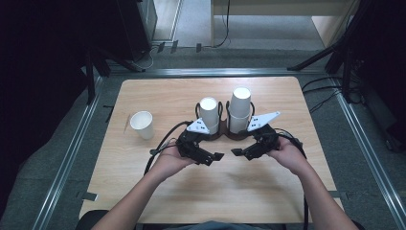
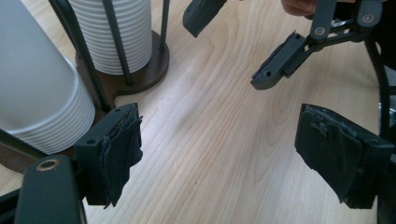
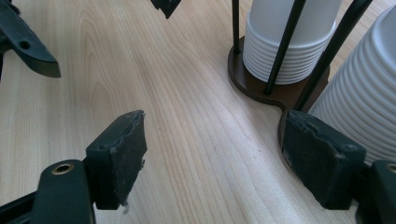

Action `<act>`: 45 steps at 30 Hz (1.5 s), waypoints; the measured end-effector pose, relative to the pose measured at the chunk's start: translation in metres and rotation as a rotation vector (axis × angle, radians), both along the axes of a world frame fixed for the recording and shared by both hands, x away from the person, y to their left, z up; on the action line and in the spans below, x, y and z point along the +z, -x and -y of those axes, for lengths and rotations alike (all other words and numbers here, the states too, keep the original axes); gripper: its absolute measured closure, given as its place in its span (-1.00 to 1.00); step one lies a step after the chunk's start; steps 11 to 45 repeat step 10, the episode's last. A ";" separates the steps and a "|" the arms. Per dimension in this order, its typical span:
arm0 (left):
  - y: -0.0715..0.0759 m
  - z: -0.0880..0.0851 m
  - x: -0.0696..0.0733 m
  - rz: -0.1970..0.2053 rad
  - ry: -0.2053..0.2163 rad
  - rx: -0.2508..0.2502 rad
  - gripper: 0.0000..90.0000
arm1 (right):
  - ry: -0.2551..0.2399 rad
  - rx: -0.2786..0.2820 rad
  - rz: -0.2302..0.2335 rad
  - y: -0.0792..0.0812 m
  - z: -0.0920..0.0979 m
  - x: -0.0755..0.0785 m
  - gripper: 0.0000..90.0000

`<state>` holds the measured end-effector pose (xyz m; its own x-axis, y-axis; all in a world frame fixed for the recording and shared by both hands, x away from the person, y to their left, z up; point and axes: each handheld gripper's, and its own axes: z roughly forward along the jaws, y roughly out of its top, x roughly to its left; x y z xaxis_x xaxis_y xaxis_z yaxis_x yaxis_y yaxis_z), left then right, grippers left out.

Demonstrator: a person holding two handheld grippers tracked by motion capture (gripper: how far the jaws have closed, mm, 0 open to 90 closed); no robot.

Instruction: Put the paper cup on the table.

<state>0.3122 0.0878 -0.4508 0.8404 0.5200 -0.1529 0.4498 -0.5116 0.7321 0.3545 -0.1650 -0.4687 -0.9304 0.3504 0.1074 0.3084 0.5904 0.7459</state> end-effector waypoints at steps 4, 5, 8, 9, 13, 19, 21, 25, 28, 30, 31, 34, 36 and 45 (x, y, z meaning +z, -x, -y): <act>-0.001 0.000 -0.002 -0.007 -0.005 -0.006 -0.67 | 0.002 0.003 0.000 0.000 0.000 0.000 -0.51; -0.001 0.000 -0.002 -0.007 -0.005 -0.006 -0.67 | 0.002 0.003 0.000 0.000 0.000 0.000 -0.51; -0.001 -0.001 -0.004 0.014 -0.013 -0.006 -0.67 | 0.002 0.004 0.003 0.000 0.000 0.000 -0.51; -0.002 -0.002 -0.006 0.025 -0.013 -0.001 -0.67 | 0.001 0.002 0.001 0.000 0.000 0.000 -0.51; -0.002 -0.002 -0.008 0.034 -0.021 0.007 -0.67 | 0.001 -0.002 -0.002 0.000 0.000 0.000 -0.51; -0.002 -0.002 -0.008 0.034 -0.021 0.007 -0.67 | 0.001 -0.002 -0.002 0.000 0.000 0.000 -0.51; -0.002 -0.002 -0.008 0.034 -0.021 0.007 -0.67 | 0.001 -0.002 -0.002 0.000 0.000 0.000 -0.51; -0.002 -0.002 -0.008 0.034 -0.021 0.007 -0.67 | 0.001 -0.002 -0.002 0.000 0.000 0.000 -0.51; -0.002 -0.002 -0.008 0.034 -0.021 0.007 -0.67 | 0.001 -0.002 -0.002 0.000 0.000 0.000 -0.51; -0.002 -0.002 -0.008 0.034 -0.021 0.007 -0.67 | 0.001 -0.002 -0.002 0.000 0.000 0.000 -0.51; -0.002 -0.002 -0.008 0.034 -0.021 0.007 -0.67 | 0.001 -0.002 -0.002 0.000 0.000 0.000 -0.51; -0.002 -0.002 -0.008 0.034 -0.021 0.007 -0.67 | 0.001 -0.002 -0.002 0.000 0.000 0.000 -0.51; -0.002 -0.002 -0.008 0.034 -0.021 0.007 -0.67 | 0.001 -0.002 -0.002 0.000 0.000 0.000 -0.51; -0.002 -0.002 -0.008 0.034 -0.021 0.007 -0.67 | 0.001 -0.002 -0.002 0.000 0.000 0.000 -0.51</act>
